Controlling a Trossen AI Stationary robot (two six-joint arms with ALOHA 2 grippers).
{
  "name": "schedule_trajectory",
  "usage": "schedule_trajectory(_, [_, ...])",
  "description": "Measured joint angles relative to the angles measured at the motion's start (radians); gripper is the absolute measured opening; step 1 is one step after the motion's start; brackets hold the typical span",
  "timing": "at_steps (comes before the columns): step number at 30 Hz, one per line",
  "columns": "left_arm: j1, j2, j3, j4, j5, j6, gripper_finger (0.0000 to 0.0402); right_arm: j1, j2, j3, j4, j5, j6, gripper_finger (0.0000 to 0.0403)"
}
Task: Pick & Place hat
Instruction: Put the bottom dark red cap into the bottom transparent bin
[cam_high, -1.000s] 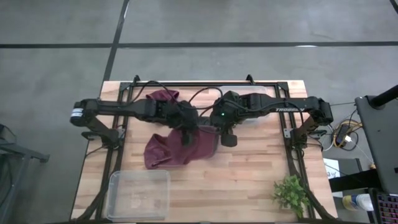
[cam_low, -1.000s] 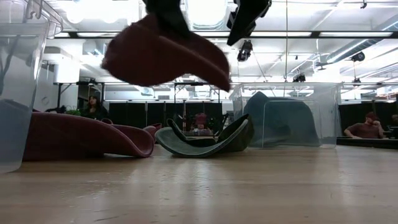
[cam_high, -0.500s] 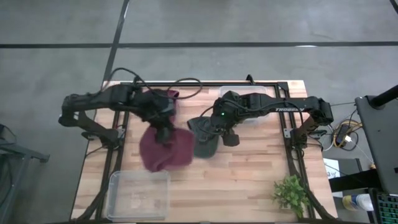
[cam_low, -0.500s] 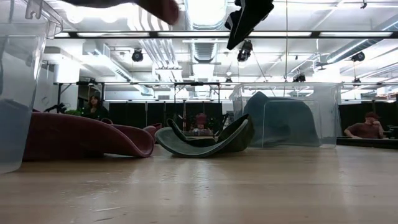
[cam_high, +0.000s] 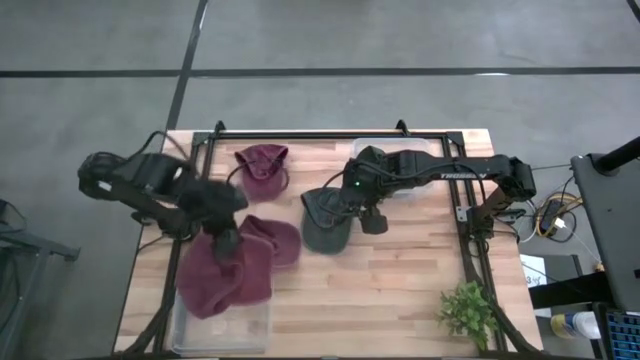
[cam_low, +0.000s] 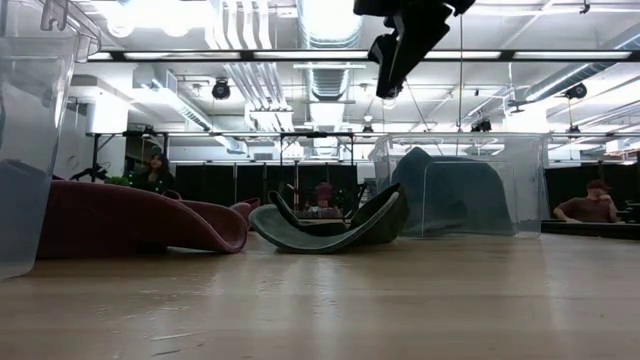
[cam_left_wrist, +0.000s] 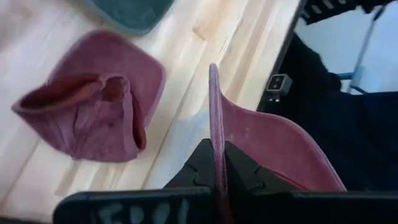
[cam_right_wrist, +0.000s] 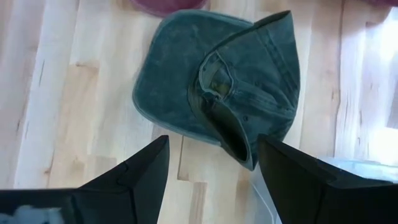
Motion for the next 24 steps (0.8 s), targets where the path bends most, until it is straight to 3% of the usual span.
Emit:
schedule_trajectory(7, [-0.183, 0.016, -0.075, 0.015, -0.073, -0.217, 0.0008, -0.005, 0.0, -0.016, 0.0, 0.0, -0.009, 0.0235])
schedule_trajectory(12, [-0.25, 0.03, -0.162, 0.056, -0.075, -0.316, 0.0007, -0.003, 0.0, -0.017, -0.001, 0.0, 0.003, 0.0231])
schedule_trajectory(19, [-0.268, 0.029, -0.275, 0.194, -0.069, -0.302, 0.0007, -0.003, 0.0, -0.018, -0.001, 0.0, 0.005, 0.0228])
schedule_trajectory(24, [-0.268, 0.027, -0.357, 0.204, -0.044, -0.298, 0.0007, -0.003, 0.0, -0.018, 0.0, 0.0, 0.006, 0.023])
